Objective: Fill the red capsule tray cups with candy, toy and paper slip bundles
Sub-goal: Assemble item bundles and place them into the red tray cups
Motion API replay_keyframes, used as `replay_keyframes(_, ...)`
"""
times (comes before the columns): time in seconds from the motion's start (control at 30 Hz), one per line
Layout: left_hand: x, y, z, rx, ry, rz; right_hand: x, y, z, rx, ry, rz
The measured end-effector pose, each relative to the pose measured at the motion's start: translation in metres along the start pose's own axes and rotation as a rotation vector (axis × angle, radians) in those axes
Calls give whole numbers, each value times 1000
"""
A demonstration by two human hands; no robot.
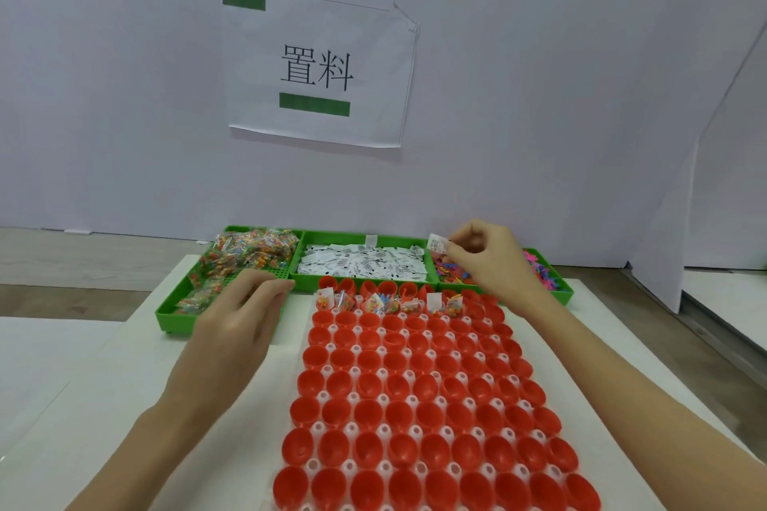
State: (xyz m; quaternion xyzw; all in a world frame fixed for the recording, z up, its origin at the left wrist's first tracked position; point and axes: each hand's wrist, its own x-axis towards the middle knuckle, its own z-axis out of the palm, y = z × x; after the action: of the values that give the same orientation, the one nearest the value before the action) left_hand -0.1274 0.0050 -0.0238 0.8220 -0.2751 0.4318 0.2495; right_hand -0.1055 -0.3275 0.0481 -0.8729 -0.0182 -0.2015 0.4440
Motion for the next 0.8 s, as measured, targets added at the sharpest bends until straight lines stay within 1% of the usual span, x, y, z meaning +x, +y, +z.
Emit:
replay_keyframes(0.07,5,22,-3,-99,20,26,-26,-11,-8,202,-6,35)
replay_keyframes(0.13,8,47,-6,-246,30,-5,-55,-18,-12,308,-13,34)
replay_keyframes(0.2,11,73,-11,-524,-17,-146,-86,-20,-13,320,-3,18)
replay_keyframes(0.3,11,103,-17,-1031,-202,-441,-121,-23,-6,300,-10,-43)
replay_keyframes(0.33,10,108,-18,-1131,-273,-518,-127,-25,-2,275,-29,-70)
replay_keyframes(0.37,9,112,-19,-1174,-326,-562,-131,-27,1,250,-50,-94)
replay_keyframes(0.43,7,116,-20,-1138,-359,-572,-135,-31,5,230,-84,-122)
replay_keyframes(0.57,5,118,-16,-1016,-329,-556,-139,-35,8,237,-164,-153)
replay_keyframes(0.7,2,116,-12,-963,-324,-563,-144,-37,11,267,-185,-160)
replay_keyframes(0.8,3,116,-11,-954,-334,-539,-147,-36,14,241,-188,-177)
